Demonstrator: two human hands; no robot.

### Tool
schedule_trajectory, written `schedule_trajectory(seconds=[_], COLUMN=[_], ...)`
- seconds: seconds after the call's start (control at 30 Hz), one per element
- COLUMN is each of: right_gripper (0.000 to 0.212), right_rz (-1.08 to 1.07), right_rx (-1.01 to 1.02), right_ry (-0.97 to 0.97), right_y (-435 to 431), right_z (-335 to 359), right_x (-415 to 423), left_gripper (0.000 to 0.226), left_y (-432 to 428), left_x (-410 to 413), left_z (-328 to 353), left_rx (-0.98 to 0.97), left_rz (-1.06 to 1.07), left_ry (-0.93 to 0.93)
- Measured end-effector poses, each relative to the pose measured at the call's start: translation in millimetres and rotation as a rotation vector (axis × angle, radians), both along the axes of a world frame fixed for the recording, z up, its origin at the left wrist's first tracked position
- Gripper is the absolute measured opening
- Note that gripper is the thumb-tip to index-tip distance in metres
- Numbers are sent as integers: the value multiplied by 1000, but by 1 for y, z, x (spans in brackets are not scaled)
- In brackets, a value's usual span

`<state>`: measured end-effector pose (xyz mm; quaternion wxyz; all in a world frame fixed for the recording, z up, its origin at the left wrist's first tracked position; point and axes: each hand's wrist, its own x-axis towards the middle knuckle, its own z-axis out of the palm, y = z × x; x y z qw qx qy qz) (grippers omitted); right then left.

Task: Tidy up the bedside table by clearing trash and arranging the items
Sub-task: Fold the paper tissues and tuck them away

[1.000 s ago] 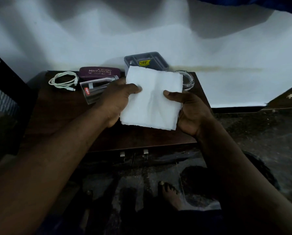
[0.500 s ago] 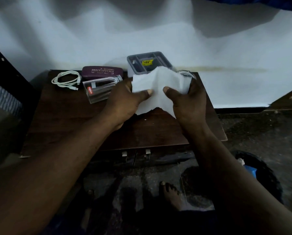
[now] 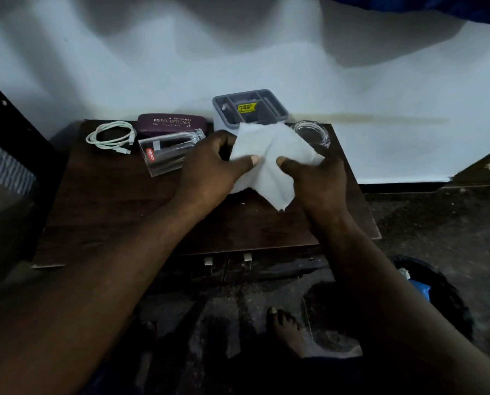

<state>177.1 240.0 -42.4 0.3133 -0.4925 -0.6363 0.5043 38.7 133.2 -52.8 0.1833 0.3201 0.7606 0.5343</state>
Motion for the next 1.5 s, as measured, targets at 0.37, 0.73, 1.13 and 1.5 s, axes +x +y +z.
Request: schedule_trajectory(seconds=[0.37, 0.73, 1.13, 1.5], right_gripper=[33, 32, 22, 27], right_rz=[-5, -3, -5, 221], right_rx=[-5, 32, 103, 236], right_ry=[-45, -106, -73, -131], right_y=[-1, -8, -17, -34], right_z=[-3, 3, 12, 16], right_x=[1, -3, -7, -15], left_gripper=[36, 39, 22, 35], left_y=[1, -2, 3, 6], left_x=[4, 9, 14, 11], left_z=[-2, -1, 4, 2], left_rx=[-88, -69, 13, 108], left_rz=[-15, -36, 31, 97], left_ry=[94, 89, -110, -305])
